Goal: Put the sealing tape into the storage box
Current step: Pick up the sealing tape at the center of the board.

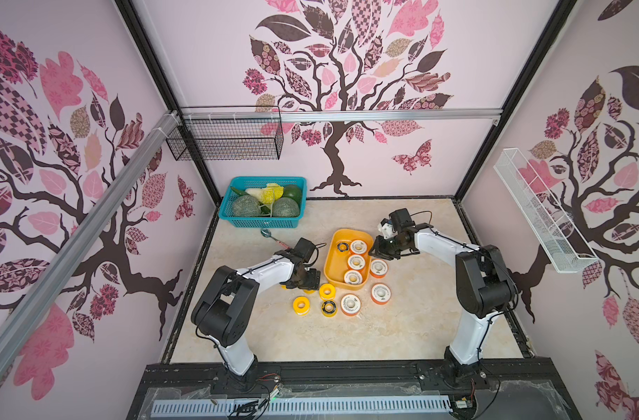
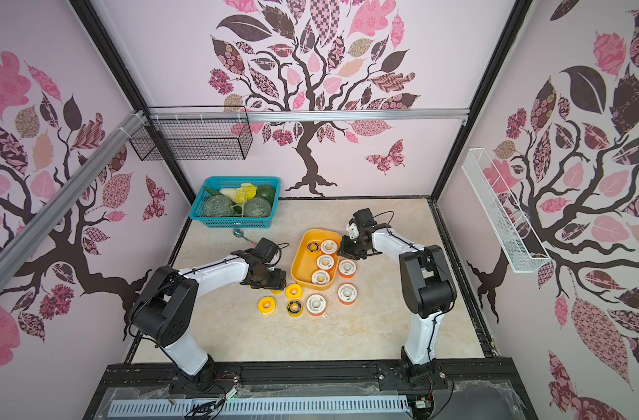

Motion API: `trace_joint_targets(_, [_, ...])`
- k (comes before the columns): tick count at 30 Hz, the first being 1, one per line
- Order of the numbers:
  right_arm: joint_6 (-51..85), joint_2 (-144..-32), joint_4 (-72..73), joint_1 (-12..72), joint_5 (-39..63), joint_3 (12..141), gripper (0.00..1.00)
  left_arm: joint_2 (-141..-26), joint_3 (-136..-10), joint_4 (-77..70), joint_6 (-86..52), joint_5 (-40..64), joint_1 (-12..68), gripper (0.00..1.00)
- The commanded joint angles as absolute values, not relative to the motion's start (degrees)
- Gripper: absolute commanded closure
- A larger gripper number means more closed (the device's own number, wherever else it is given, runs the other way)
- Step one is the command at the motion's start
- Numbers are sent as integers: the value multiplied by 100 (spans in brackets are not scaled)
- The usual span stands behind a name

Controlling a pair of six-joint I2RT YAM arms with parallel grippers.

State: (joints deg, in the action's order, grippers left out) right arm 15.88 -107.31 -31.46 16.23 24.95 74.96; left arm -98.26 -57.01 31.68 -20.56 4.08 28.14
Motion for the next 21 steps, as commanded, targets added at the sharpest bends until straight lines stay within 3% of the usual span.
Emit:
trace_joint_targets(1, [1579, -10872, -3229, 1626, 2540, 7662, 70, -9936, -5802, 3129, -1976, 405, 2847, 25])
trace_joint_targets(21, [1547, -10877, -3265, 1626, 2584, 7667, 70, -10012, -5986, 3509, -1916, -333, 3067, 44])
